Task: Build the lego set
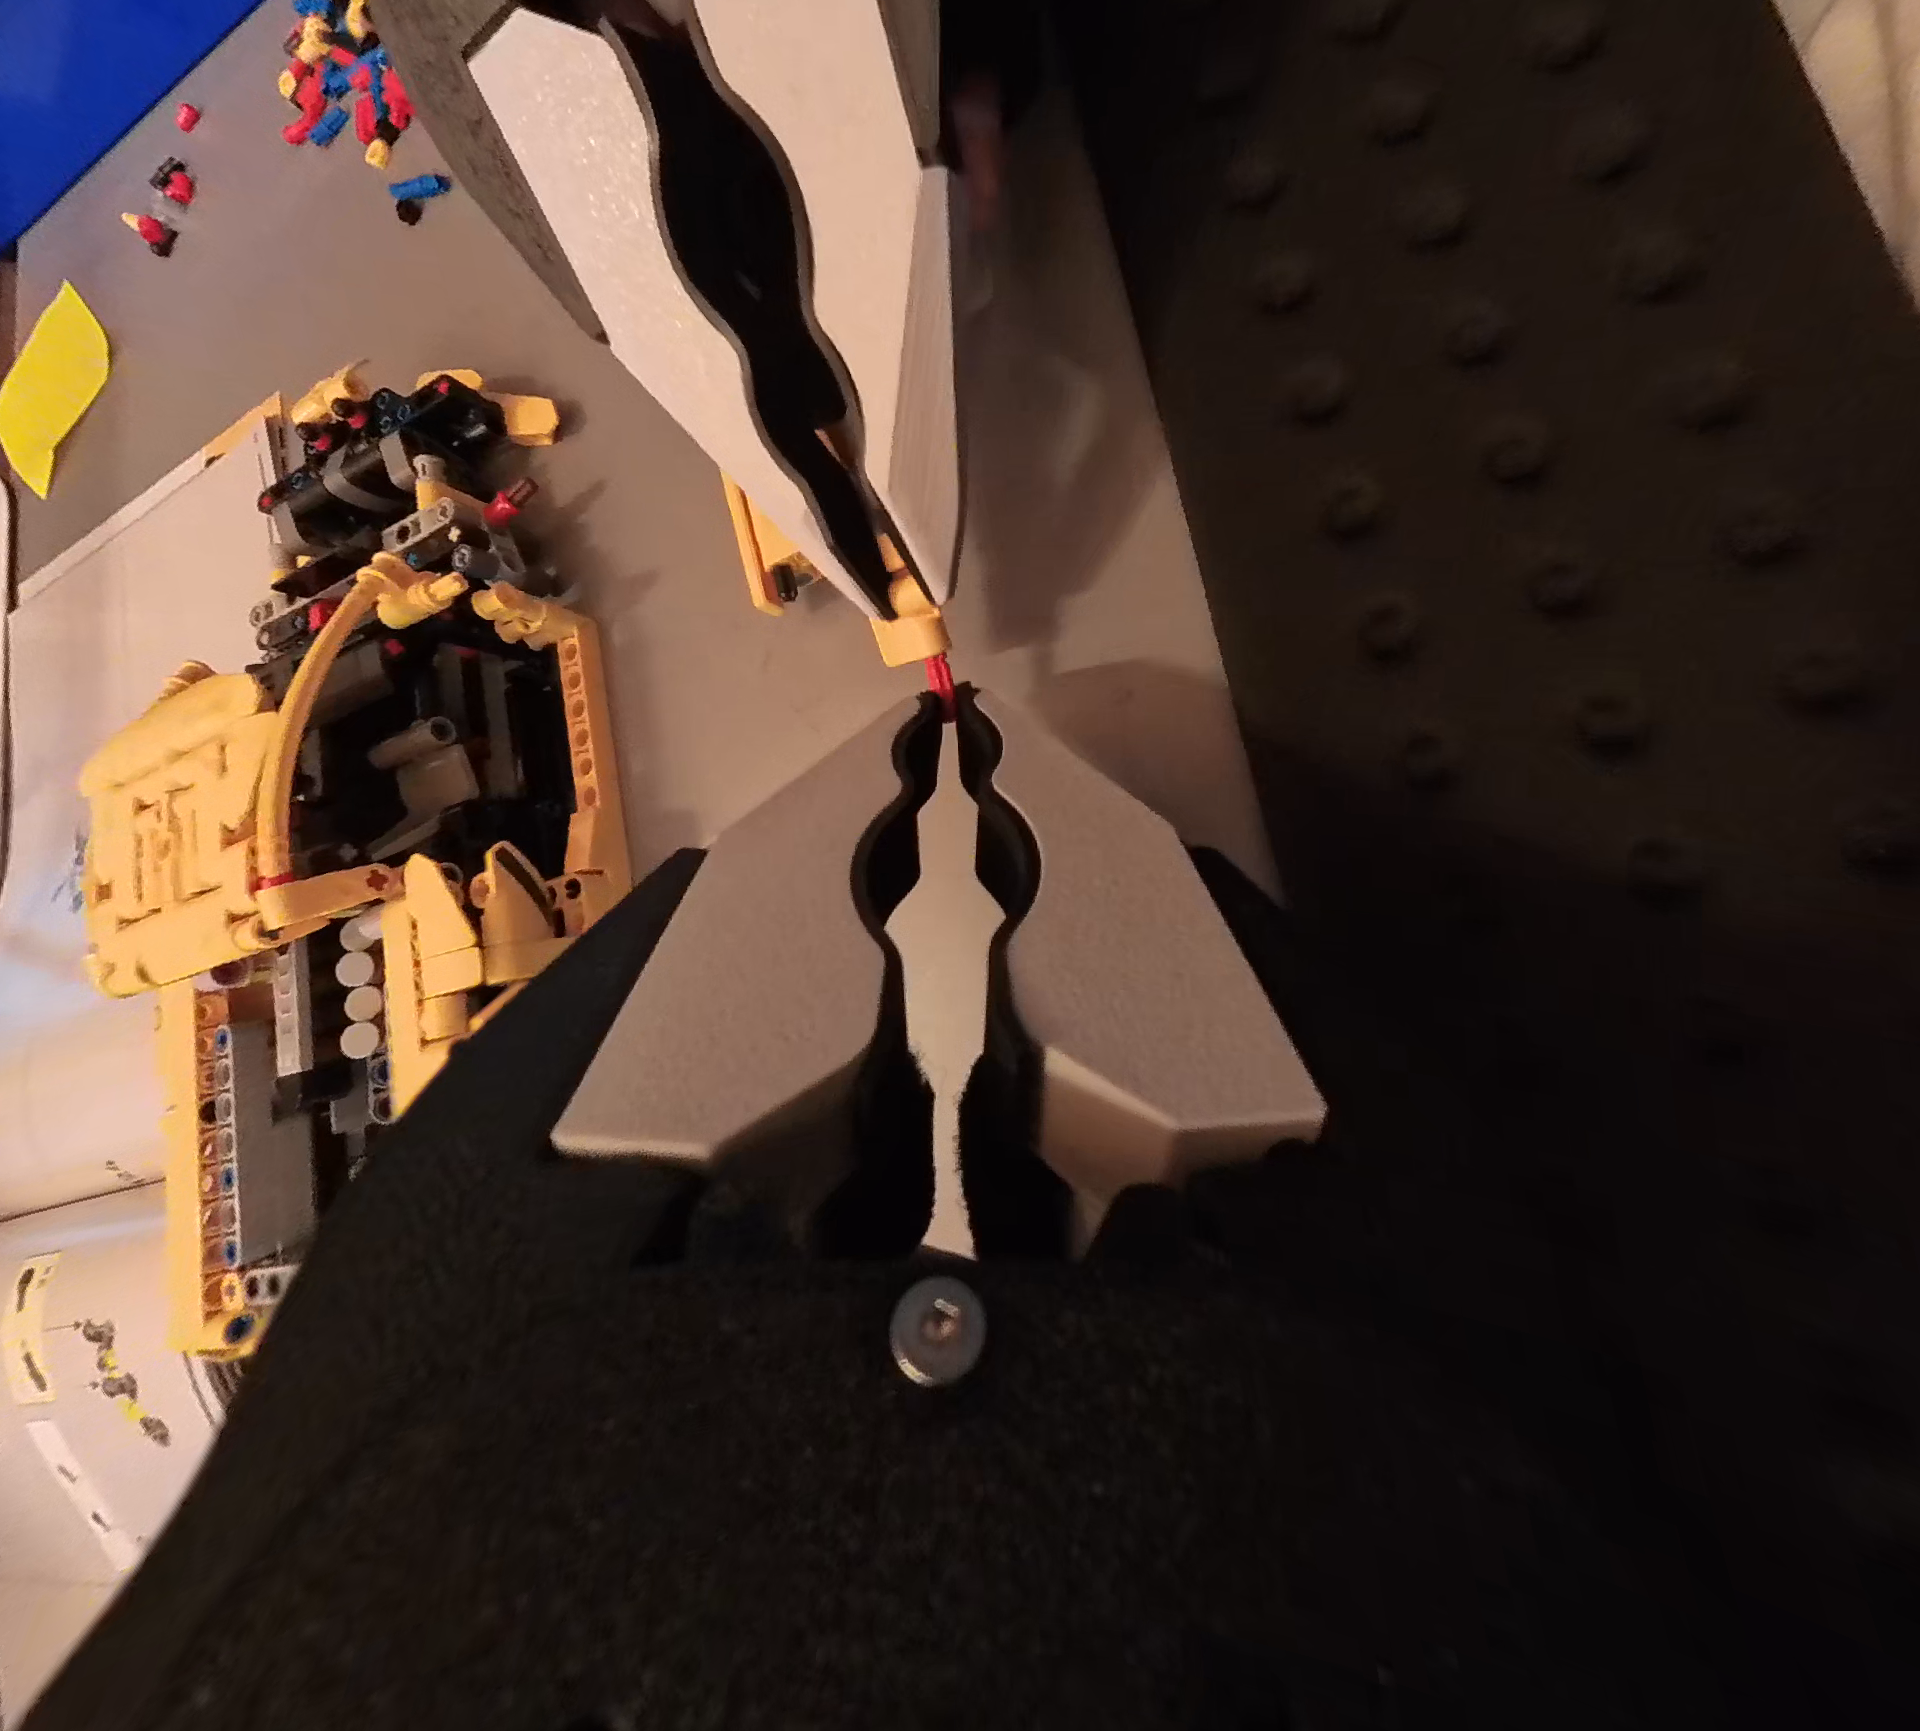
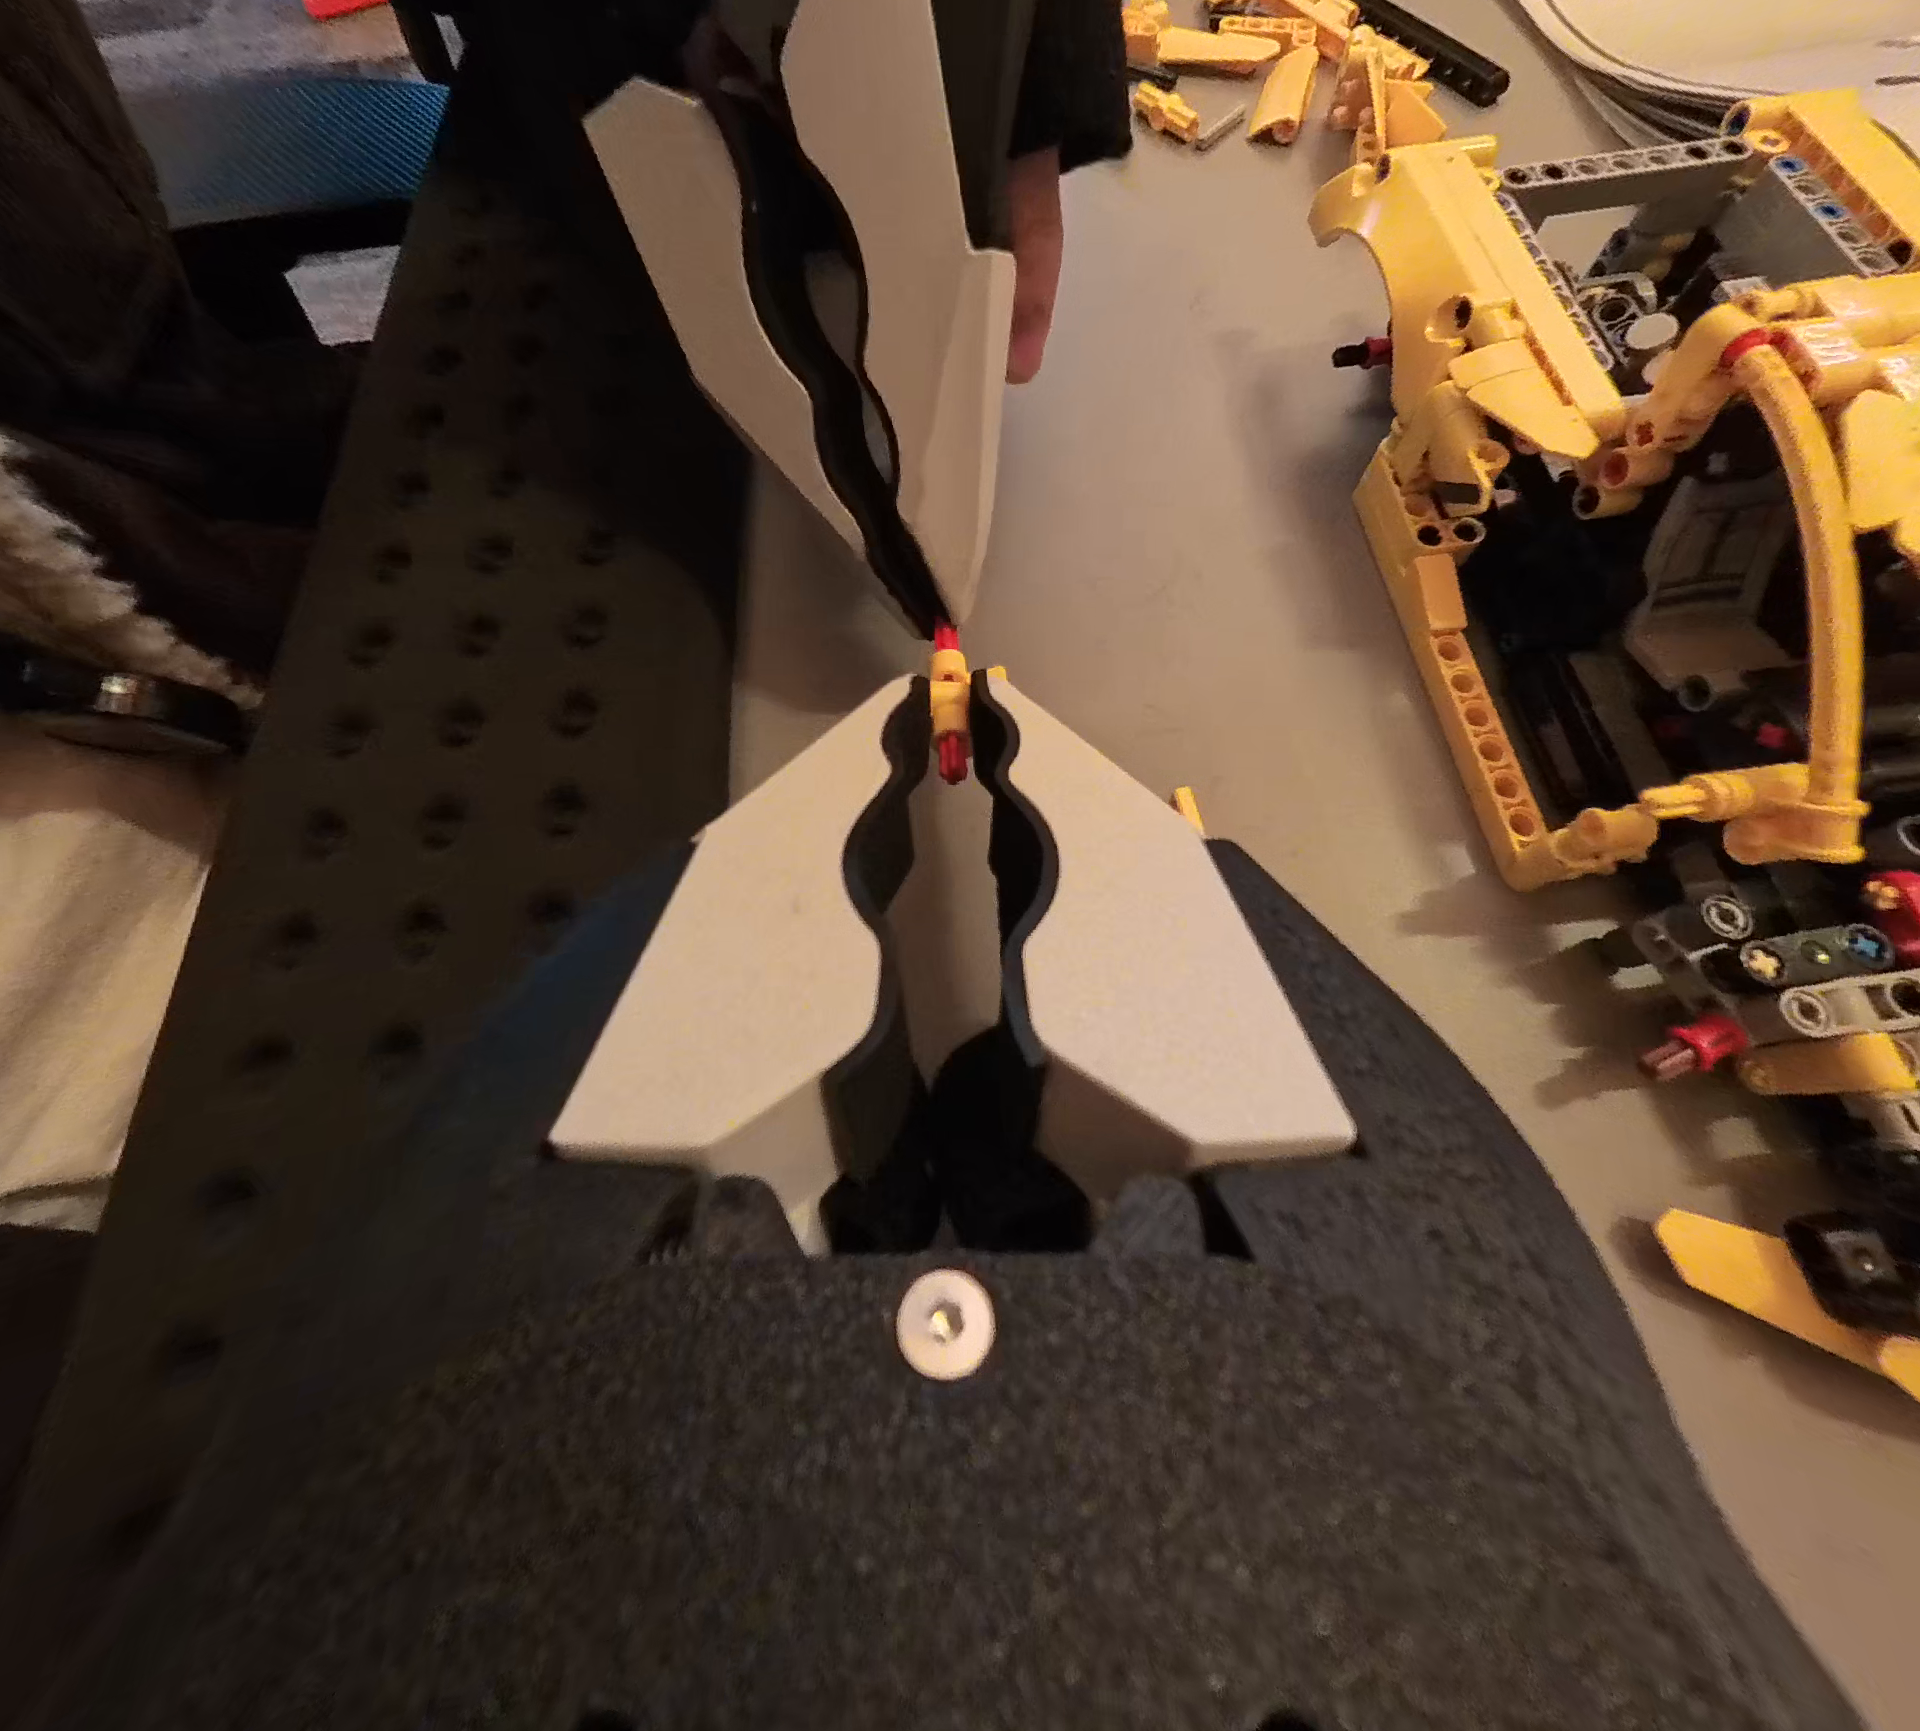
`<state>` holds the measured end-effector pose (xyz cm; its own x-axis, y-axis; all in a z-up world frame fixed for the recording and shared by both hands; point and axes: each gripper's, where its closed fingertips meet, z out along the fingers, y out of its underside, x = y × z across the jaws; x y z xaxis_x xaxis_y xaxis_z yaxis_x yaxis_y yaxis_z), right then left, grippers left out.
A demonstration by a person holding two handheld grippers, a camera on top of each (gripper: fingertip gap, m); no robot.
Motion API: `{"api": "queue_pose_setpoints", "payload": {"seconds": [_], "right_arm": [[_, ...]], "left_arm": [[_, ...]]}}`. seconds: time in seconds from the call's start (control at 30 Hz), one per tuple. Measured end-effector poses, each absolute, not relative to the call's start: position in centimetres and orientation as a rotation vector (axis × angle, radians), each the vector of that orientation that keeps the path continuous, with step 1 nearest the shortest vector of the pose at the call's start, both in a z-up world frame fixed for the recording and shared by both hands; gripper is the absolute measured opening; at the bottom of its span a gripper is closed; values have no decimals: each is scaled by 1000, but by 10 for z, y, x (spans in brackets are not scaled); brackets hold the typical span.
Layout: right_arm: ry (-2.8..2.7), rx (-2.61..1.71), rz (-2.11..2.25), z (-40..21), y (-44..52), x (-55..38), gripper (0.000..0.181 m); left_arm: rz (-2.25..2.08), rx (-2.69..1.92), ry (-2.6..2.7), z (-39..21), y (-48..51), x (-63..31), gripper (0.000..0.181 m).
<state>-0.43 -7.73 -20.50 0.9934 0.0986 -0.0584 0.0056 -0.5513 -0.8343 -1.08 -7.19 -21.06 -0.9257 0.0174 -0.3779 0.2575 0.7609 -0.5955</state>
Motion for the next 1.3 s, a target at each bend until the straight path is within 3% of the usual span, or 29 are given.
{"api": "queue_pose_setpoints", "payload": {"seconds": [0.2, 0.5, 0.67, 1.3], "right_arm": [[-59, -2127, 141, -201, -79, -3, 7], [-26, -1979, 231, -176, -80, -5, 7], [-27, -1892, 254, -162, -78, -5, 7], [-35, -1889, 239, -162, -75, -7, 7]], "left_arm": [[-1048, 135, 2613, -206, -73, -10, 2], [-1485, -214, 2642, -183, -69, -10, 18], [-1825, -393, 2579, -162, -73, -14, 18], [-1893, -402, 2546, -162, -74, -14, 4]]}}
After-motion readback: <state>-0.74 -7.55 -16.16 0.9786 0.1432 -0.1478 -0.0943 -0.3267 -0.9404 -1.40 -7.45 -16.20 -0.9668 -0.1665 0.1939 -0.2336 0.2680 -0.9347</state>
